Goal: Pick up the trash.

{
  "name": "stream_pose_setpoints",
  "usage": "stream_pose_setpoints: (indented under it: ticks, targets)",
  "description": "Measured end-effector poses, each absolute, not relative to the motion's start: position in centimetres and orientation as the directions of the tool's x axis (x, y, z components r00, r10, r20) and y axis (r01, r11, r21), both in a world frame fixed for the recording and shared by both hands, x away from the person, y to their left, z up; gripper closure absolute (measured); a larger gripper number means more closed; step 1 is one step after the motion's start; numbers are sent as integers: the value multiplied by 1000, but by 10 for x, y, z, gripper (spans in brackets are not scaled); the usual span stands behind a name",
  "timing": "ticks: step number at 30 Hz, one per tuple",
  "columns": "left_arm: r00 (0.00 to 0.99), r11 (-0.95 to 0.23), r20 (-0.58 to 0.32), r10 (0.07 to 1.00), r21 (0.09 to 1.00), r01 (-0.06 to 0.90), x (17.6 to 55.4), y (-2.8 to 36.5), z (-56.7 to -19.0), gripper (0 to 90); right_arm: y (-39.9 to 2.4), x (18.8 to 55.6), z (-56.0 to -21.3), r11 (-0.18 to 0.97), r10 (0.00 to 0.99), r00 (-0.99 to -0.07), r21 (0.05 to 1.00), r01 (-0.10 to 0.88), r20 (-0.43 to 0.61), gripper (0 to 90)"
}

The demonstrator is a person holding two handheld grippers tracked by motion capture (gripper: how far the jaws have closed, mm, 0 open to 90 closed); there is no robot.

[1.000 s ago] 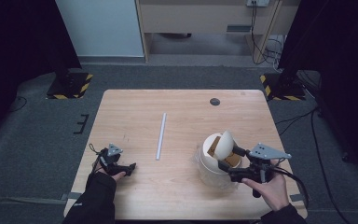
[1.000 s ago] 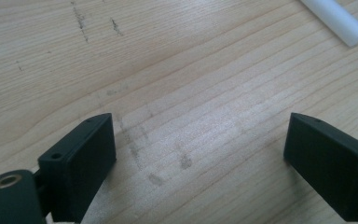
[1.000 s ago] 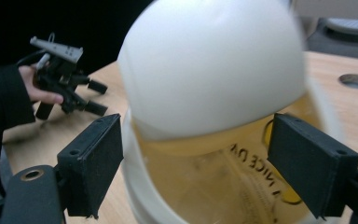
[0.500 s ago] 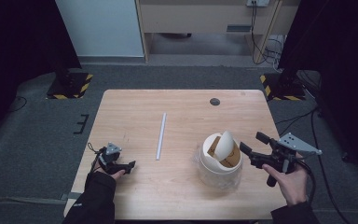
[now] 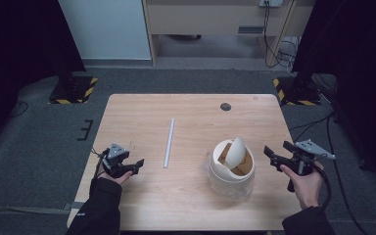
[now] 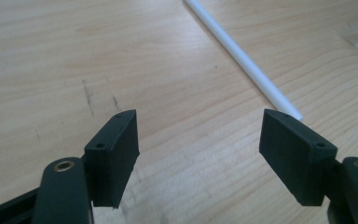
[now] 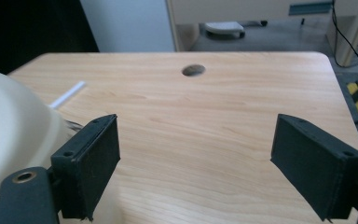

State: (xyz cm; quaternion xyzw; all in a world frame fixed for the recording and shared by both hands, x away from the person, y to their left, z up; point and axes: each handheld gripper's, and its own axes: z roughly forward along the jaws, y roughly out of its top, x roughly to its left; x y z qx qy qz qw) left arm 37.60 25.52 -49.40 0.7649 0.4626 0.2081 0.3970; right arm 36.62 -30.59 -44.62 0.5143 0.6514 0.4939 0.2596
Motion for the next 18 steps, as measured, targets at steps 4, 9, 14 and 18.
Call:
stream_pose_setpoints:
  ticks: [4,9,14,18]
  targets:
    - [498,-257,-25,867,833,490,381,246,-490,280,-310,373,-461,-2,937,-311,894,447,157,153]
    - [486,-241,-35,873,836,492,392,233,-487,295,-316,379,-474,36,948,-292,872,489,125,161]
    - [480,-206,-93,872,820,534,406,214,-495,294,-319,380,-482,69,950,-294,854,516,101,168]
    - [477,-218,-101,873,795,566,416,202,-503,296,-321,381,-486,91,953,-293,846,526,80,177]
